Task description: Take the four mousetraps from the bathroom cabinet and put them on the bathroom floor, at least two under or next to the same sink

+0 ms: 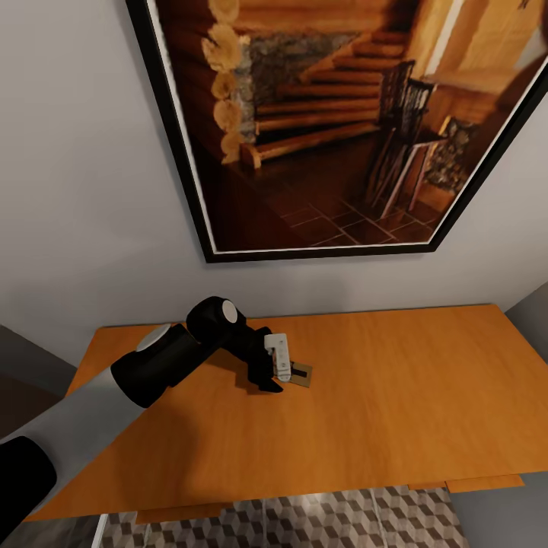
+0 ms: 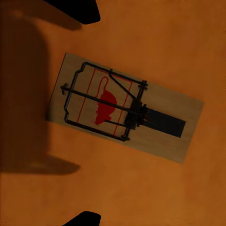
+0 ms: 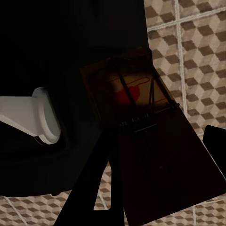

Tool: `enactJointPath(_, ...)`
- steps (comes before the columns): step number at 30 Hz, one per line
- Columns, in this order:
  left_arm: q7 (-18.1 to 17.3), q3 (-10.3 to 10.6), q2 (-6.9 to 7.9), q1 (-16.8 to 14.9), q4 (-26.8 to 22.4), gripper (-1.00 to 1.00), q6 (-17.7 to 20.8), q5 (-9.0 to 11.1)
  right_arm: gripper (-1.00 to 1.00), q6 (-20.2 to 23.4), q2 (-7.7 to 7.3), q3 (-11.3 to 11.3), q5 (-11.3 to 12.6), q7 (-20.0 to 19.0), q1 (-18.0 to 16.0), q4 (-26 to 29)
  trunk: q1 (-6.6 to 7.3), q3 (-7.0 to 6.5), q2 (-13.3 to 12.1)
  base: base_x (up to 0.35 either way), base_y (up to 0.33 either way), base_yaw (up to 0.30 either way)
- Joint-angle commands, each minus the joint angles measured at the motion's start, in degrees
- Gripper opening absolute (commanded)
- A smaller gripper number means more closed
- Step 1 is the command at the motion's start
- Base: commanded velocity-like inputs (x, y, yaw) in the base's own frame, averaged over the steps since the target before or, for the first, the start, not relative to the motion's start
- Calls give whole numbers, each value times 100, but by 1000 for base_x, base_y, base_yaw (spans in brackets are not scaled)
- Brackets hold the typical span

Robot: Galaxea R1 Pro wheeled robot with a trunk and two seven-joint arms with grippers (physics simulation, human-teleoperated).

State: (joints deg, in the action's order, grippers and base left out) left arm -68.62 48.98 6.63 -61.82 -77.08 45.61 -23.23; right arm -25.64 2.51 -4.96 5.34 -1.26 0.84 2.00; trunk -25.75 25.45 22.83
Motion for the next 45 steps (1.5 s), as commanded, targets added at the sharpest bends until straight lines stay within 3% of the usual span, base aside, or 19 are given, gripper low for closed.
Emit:
enactJointPath(1,-38,6,0,-6,-9,100,44,-39,-100,-11,3,-40,11,3,4,11,-3,8,9,0,0,0)
enactJointPath(45,-47,46,-118,-6,-7,100,53,-48,-100,-11,12,-40,11,3,4,12,-3,107,9,45,0,0)
